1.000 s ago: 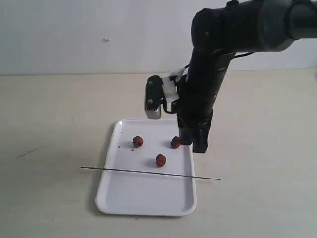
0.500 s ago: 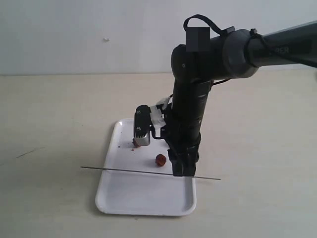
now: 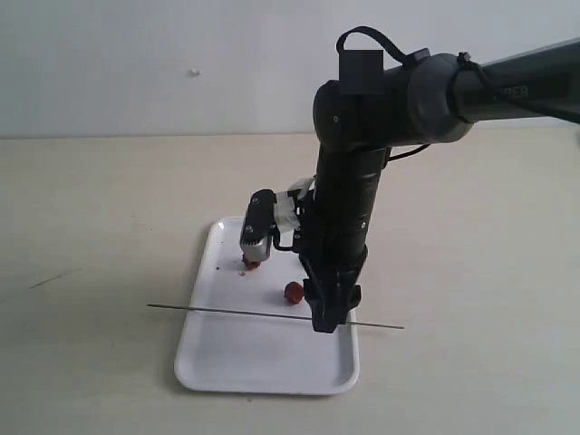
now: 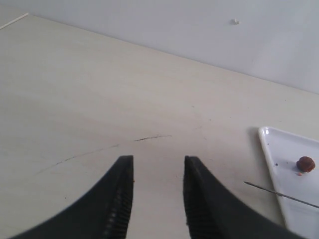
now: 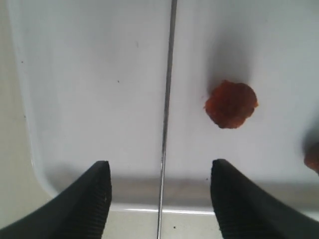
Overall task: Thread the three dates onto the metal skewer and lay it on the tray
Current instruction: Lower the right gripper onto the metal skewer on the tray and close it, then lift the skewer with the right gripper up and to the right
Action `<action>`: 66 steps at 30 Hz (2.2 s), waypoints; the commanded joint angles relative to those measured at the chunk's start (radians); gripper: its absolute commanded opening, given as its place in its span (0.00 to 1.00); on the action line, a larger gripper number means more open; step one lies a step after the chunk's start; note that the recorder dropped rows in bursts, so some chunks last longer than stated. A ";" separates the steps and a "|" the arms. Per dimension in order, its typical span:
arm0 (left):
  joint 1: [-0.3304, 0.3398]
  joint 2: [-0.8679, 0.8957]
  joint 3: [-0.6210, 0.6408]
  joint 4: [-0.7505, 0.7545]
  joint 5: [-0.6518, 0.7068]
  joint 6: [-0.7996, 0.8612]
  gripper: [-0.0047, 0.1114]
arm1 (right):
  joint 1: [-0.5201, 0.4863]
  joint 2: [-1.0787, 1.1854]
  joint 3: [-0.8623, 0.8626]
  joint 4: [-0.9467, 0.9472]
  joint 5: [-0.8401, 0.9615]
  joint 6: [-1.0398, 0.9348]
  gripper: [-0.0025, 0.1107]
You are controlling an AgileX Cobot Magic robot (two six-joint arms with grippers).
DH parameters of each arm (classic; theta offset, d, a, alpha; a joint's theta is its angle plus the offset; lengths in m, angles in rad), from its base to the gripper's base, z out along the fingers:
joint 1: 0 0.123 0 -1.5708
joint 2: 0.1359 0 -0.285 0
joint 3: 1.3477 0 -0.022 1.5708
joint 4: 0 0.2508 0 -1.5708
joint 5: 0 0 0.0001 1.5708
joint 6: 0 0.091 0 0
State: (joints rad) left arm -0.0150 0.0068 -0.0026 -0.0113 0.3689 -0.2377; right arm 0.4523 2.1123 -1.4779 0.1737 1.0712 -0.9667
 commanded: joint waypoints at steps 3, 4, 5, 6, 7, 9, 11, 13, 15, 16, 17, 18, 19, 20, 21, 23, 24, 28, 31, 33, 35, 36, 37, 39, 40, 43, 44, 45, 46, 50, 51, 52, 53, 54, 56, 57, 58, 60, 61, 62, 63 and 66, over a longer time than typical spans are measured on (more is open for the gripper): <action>-0.006 -0.007 0.003 0.002 -0.005 -0.001 0.34 | 0.002 -0.002 -0.001 0.005 -0.003 0.029 0.55; -0.006 -0.007 0.003 0.002 -0.005 -0.001 0.34 | 0.002 -0.002 0.006 0.005 -0.011 0.029 0.55; -0.006 -0.007 0.003 0.002 -0.005 -0.001 0.34 | 0.002 -0.002 0.016 0.005 -0.018 0.029 0.55; -0.006 -0.007 0.003 0.002 -0.005 -0.001 0.34 | 0.002 -0.002 0.031 0.000 -0.033 0.029 0.55; -0.006 -0.007 0.003 0.002 -0.005 -0.001 0.34 | 0.002 -0.002 0.050 0.000 -0.051 0.026 0.55; -0.006 -0.007 0.003 0.002 -0.005 -0.001 0.34 | 0.002 -0.002 0.084 -0.010 -0.094 0.016 0.55; -0.006 -0.007 0.003 0.002 -0.005 -0.001 0.34 | 0.002 -0.002 0.100 -0.042 -0.118 0.018 0.55; -0.018 -0.007 0.003 0.002 -0.005 -0.001 0.34 | 0.002 -0.002 0.105 -0.053 -0.138 0.036 0.55; -0.027 -0.007 0.003 0.002 -0.005 -0.001 0.34 | 0.002 -0.002 0.105 -0.053 -0.142 0.037 0.55; -0.029 -0.007 0.003 0.002 -0.005 -0.001 0.34 | 0.002 -0.002 0.105 -0.051 -0.148 0.037 0.55; -0.029 -0.007 0.003 0.002 -0.005 -0.001 0.34 | 0.002 -0.002 0.105 -0.051 -0.153 0.037 0.55; -0.029 -0.007 0.003 0.002 -0.005 -0.001 0.34 | 0.002 -0.002 0.105 -0.053 -0.165 0.050 0.55; -0.029 -0.007 0.003 0.002 -0.005 -0.001 0.34 | 0.002 -0.002 0.105 -0.058 -0.188 0.065 0.55; -0.031 -0.007 0.003 0.002 -0.005 -0.001 0.34 | 0.002 -0.002 0.105 -0.062 -0.198 0.085 0.55; -0.031 -0.007 0.003 0.002 -0.005 -0.001 0.34 | 0.002 -0.002 0.105 -0.064 -0.213 0.089 0.55; -0.031 -0.007 0.003 0.002 -0.005 -0.001 0.34 | 0.002 -0.002 0.105 -0.068 -0.218 0.089 0.55; -0.031 -0.007 0.003 0.002 -0.005 -0.001 0.34 | 0.002 -0.002 0.105 -0.068 -0.218 0.089 0.55; -0.031 -0.007 0.003 0.002 -0.005 -0.001 0.34 | 0.002 -0.002 0.110 -0.068 -0.214 0.097 0.55; -0.031 -0.007 0.003 0.002 -0.005 -0.001 0.34 | 0.002 -0.002 0.136 -0.078 -0.219 0.095 0.55; -0.031 -0.007 0.003 0.002 -0.005 -0.001 0.34 | 0.002 -0.002 0.152 -0.092 -0.238 0.093 0.55; -0.033 -0.007 0.003 0.002 -0.005 -0.001 0.34 | 0.002 -0.002 0.164 -0.100 -0.262 0.097 0.53; -0.033 -0.007 0.003 0.002 -0.005 -0.001 0.34 | 0.002 -0.002 0.164 -0.100 -0.262 0.100 0.47; -0.033 -0.007 0.003 0.002 -0.005 -0.001 0.34 | 0.002 -0.002 0.164 -0.097 -0.265 0.102 0.42; -0.033 -0.007 0.003 0.002 -0.005 -0.001 0.34 | 0.002 -0.002 0.164 -0.093 -0.265 0.107 0.25; -0.033 -0.007 0.003 0.002 -0.005 -0.001 0.34 | 0.002 -0.002 0.164 -0.084 -0.262 0.107 0.13; -0.033 -0.007 0.003 0.002 -0.005 -0.001 0.34 | 0.002 -0.002 0.164 -0.022 -0.223 0.107 0.02; -0.033 -0.007 0.003 0.002 -0.005 -0.001 0.34 | 0.002 -0.002 0.164 -0.013 -0.212 0.107 0.02; -0.033 -0.007 0.003 0.002 -0.005 -0.001 0.34 | 0.002 -0.004 0.164 -0.013 -0.198 0.105 0.02; -0.033 -0.007 0.003 0.002 -0.005 -0.001 0.34 | 0.002 -0.011 0.164 -0.010 -0.194 0.105 0.02; -0.033 -0.007 0.003 0.002 -0.005 -0.001 0.34 | 0.002 -0.104 0.155 0.044 -0.081 0.056 0.02; -0.033 -0.007 0.003 0.002 -0.005 -0.001 0.34 | 0.002 -0.129 0.145 0.054 -0.049 0.056 0.02; -0.033 -0.007 0.003 0.002 -0.005 -0.001 0.34 | 0.002 -0.155 0.138 0.059 -0.019 0.056 0.02; -0.033 -0.007 0.003 0.002 -0.005 -0.001 0.34 | 0.002 -0.176 0.132 0.062 0.001 0.056 0.02; -0.033 -0.007 0.003 0.002 -0.005 -0.001 0.34 | 0.002 -0.205 0.125 0.066 0.018 0.056 0.02; -0.033 -0.007 0.003 0.002 -0.005 -0.001 0.34 | 0.002 -0.260 0.114 0.068 0.030 0.056 0.02; -0.033 -0.007 0.003 0.002 -0.005 -0.001 0.34 | 0.002 -0.291 0.112 0.071 0.030 0.056 0.02; -0.033 -0.007 0.003 0.002 -0.005 -0.001 0.34 | 0.002 -0.324 0.110 0.085 0.025 0.056 0.02; -0.033 -0.007 0.003 0.002 -0.005 -0.001 0.34 | 0.002 -0.389 0.110 0.101 -0.012 0.080 0.02; -0.033 -0.007 0.003 0.002 -0.005 -0.001 0.34 | 0.002 -0.419 0.110 0.101 -0.040 0.115 0.02; -0.033 -0.007 0.003 0.002 -0.005 -0.001 0.34 | 0.002 -0.444 0.110 0.104 -0.068 0.165 0.02; -0.033 -0.007 0.003 0.002 -0.005 -0.001 0.34 | 0.002 -0.474 0.110 0.105 -0.106 0.225 0.02; -0.033 -0.007 0.003 0.002 -0.005 -0.001 0.34 | 0.002 -0.552 0.127 0.177 -0.254 0.418 0.02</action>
State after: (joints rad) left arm -0.0409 0.0068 -0.0026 -0.0096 0.3689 -0.2377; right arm 0.4523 1.6335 -1.3609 0.2861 0.9494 -0.7137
